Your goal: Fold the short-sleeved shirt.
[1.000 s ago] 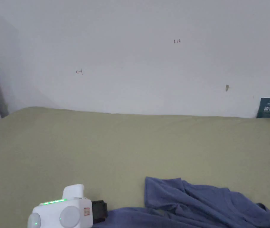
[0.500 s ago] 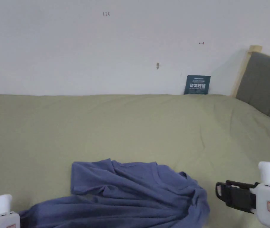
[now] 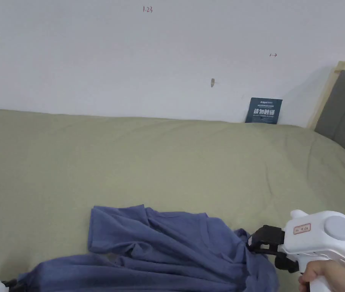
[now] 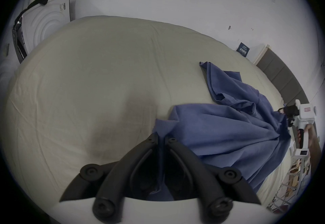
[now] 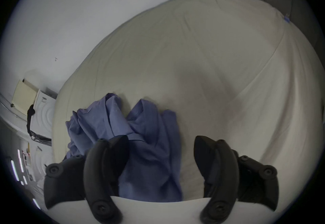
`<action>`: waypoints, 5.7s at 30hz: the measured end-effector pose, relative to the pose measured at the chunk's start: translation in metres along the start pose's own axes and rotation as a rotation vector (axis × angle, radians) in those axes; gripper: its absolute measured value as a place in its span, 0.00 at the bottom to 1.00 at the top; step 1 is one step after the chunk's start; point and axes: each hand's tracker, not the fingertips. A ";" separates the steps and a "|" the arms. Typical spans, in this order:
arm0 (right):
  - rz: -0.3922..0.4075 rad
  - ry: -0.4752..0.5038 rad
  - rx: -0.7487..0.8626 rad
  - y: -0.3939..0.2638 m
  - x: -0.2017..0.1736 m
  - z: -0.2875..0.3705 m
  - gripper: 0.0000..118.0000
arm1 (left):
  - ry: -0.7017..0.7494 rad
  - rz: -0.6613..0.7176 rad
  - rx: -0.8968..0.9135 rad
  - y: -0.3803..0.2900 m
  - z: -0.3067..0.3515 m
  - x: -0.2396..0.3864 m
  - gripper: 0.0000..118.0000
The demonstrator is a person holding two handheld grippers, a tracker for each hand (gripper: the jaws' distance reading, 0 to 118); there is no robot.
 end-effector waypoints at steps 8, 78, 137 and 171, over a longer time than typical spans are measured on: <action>-0.036 0.117 0.010 -0.018 -0.020 0.004 0.09 | -0.102 0.097 0.010 0.005 -0.009 -0.009 0.05; 0.296 -0.027 0.452 -0.088 -0.034 0.148 0.02 | -0.084 -0.036 0.020 -0.220 0.169 -0.072 0.73; 1.120 -0.051 0.051 0.078 -0.284 -0.146 0.76 | -0.020 0.061 -0.058 -0.263 0.097 -0.040 0.04; 0.744 0.234 0.614 0.117 -0.258 0.105 0.04 | -0.121 -0.166 0.345 -0.030 0.103 -0.041 0.04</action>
